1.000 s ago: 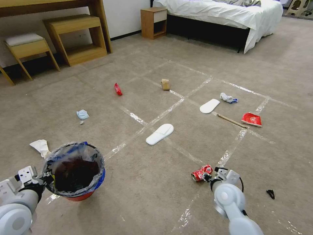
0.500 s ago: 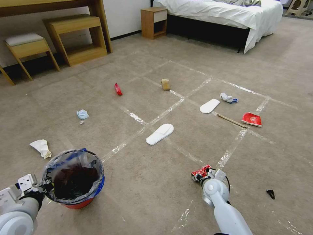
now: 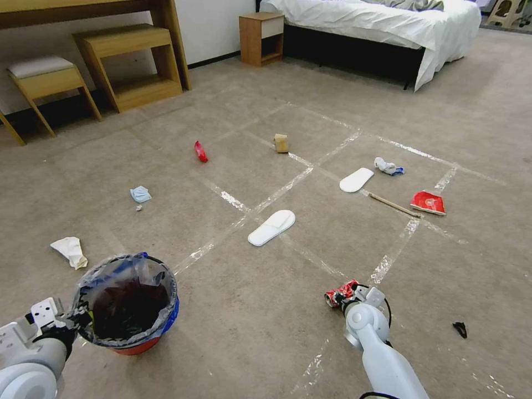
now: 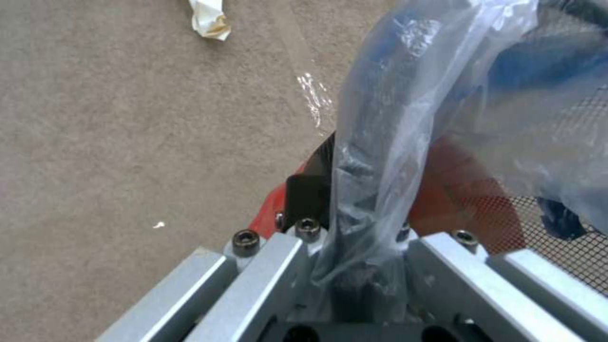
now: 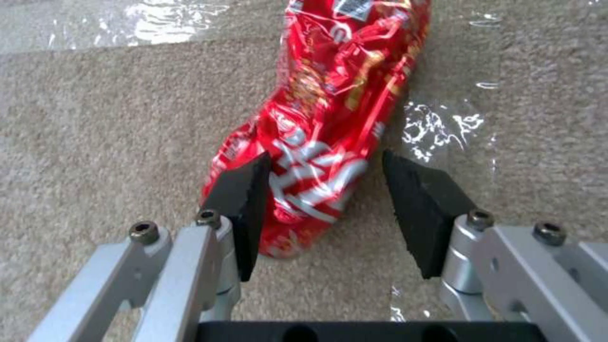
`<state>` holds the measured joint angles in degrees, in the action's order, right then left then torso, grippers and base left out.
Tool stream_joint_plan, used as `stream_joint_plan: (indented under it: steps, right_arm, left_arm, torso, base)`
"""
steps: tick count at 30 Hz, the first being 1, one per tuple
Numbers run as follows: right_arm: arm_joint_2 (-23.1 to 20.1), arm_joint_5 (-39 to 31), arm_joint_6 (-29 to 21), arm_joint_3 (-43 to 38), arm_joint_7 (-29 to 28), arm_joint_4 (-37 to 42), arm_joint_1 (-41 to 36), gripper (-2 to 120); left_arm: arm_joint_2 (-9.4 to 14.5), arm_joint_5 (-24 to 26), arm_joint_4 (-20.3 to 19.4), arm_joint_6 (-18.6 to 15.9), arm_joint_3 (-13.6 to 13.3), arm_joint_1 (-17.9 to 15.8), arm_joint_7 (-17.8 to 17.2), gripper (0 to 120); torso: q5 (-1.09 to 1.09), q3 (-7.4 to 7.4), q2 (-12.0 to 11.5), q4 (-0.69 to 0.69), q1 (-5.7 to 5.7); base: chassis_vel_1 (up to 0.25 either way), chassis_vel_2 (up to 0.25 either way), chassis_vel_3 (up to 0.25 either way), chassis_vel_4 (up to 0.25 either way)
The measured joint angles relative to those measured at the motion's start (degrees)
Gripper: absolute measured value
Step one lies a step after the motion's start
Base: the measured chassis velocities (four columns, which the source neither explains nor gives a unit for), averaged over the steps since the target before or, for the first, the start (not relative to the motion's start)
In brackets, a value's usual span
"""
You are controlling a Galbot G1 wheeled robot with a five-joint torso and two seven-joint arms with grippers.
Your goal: Pick up the trash bin and place the garbage on the floor into it.
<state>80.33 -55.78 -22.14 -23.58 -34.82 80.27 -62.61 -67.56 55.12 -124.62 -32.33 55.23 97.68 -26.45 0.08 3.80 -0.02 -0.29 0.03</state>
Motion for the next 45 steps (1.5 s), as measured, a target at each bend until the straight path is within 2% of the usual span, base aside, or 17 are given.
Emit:
stream_joint_plan:
  steps: [9, 11, 14, 16, 18, 20, 23, 33, 40, 45]
  right_arm:
    - [1.19, 1.22, 0.89, 0.21, 1.22, -2.11, 0.51, 52]
    - [1.58, 1.72, 1.24, 0.71, 1.65, -2.85, 0.68, 62]
    - [1.9, 2.14, 1.71, 1.08, 2.11, -3.6, 0.98, 65]
    - [2.06, 2.38, 2.08, 1.26, 2.5, -4.07, 1.25, 64]
    - [2.34, 2.94, 2.96, 1.71, 3.42, -5.01, 1.69, 54]
    - [2.43, 3.08, 3.42, 1.88, 3.81, -5.34, 1.82, 52]
    - [2.67, 3.62, 4.4, 2.3, 4.65, -5.74, 1.96, 41]
    - [2.49, 5.76, 5.88, 3.39, 6.54, -5.52, 1.25, 30]
    - [2.34, 7.38, 7.26, 3.96, 7.64, -5.72, 0.8, 26]
    - [2.11, 8.85, 8.53, 4.76, 8.89, -5.66, 0.23, 12]
  left_arm:
    - [-0.4, 0.0, 0.2, 0.45, -0.68, -0.29, 0.31, 1]
    - [-0.6, -0.02, 0.33, 0.63, -0.91, -0.46, 0.35, 1]
    - [-0.75, -0.06, 0.38, 0.74, -1.03, -0.56, 0.36, 1]
    - [-0.83, -0.08, 0.4, 0.9, -1.11, -0.59, 0.37, 1]
    - [-1.01, -0.33, 0.55, 1.24, -1.29, -0.59, 0.52, 1]
    - [-1.07, -0.51, 0.64, 1.46, -1.34, -0.59, 0.63, 1]
    - [-1.26, -0.99, 0.9, 1.97, -1.52, -0.51, 0.95, 1]
    - [-1.58, -2.12, 1.5, 2.85, -2.03, -0.54, 1.48, 1]
    - [-1.59, -2.29, 1.49, 3.09, -2.08, -0.54, 1.61, 1]
    - [-1.47, -2.44, 1.45, 3.31, -2.04, -0.39, 1.68, 1]
  torso:
    - [-0.03, -0.01, 0.0, 0.0, 0.0]
    - [-0.01, -0.01, 0.0, 0.0, 0.0]
    - [0.01, -0.01, 0.0, 0.01, 0.0]
    - [-0.01, -0.01, 0.0, 0.01, 0.0]
    - [-0.01, -0.01, 0.0, 0.01, 0.0]
    - [-0.01, -0.02, 0.01, 0.01, -0.01]
    - [-0.01, -0.01, 0.01, 0.01, -0.01]
    - [0.0, 0.0, 0.01, 0.0, 0.0]
    - [0.0, 0.0, 0.0, -0.01, 0.0]
    - [-0.01, 0.0, 0.01, -0.01, -0.01]
  base:
    - [0.0, 0.0, 0.0, 0.0]
    - [0.0, 0.0, 0.0, 0.0]
    - [0.0, 0.0, 0.0, 0.0]
    - [0.0, 0.0, 0.0, 0.0]
    - [0.0, 0.0, 0.0, 0.0]
    - [0.0, 0.0, 0.0, 0.0]
    - [0.0, 0.0, 0.0, 0.0]
    - [0.0, 0.0, 0.0, 0.0]
    - [0.0, 0.0, 0.0, 0.0]
    - [0.0, 0.0, 0.0, 0.0]
